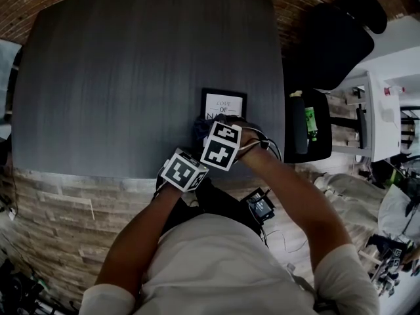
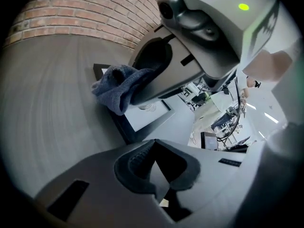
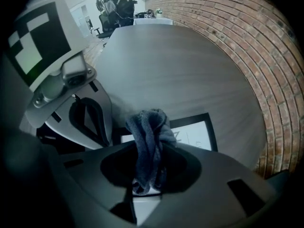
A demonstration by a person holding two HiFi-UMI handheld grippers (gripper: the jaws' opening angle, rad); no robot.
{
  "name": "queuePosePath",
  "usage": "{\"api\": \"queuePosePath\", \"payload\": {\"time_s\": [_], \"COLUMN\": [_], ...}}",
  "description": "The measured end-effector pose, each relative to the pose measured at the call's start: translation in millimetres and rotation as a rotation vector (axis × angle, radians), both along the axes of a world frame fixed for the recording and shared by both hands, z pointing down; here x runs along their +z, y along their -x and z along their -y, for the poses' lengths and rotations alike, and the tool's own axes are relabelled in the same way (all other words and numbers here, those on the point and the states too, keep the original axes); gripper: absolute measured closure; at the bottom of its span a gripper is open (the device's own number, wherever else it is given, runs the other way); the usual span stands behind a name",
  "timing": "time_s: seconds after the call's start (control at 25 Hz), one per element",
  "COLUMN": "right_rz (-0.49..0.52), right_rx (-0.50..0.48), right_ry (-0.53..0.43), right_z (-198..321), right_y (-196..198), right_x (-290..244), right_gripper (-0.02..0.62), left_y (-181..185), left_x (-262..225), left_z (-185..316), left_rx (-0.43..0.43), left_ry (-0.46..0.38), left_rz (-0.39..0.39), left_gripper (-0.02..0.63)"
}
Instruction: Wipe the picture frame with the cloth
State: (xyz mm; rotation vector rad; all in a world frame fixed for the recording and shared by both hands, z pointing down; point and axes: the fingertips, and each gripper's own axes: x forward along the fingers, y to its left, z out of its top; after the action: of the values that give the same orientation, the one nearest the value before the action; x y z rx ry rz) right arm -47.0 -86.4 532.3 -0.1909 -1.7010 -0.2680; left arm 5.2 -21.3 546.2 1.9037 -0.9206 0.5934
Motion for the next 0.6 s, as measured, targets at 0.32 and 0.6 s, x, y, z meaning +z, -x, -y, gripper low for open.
{"api": "queuePosePath", "payload": {"time_s": [0.32, 0.6], "right_rz": [-0.031, -0.008], "right_rx": [0.005, 0.061], "right_ry": [0.084, 0.18], "right_z": [-26, -38], "right_y": [-12, -19], "right_x": [0, -6], "right_gripper": [0.486, 0.485], "left_y": [1, 9], "left_x": [0, 1], "left_z": [2, -2], "left_rx": [-0.009, -0.039], "left_ry": [-0.001, 0.003], "left_rz": [0.001, 0.03], "left_gripper": [0.598, 0.598]}}
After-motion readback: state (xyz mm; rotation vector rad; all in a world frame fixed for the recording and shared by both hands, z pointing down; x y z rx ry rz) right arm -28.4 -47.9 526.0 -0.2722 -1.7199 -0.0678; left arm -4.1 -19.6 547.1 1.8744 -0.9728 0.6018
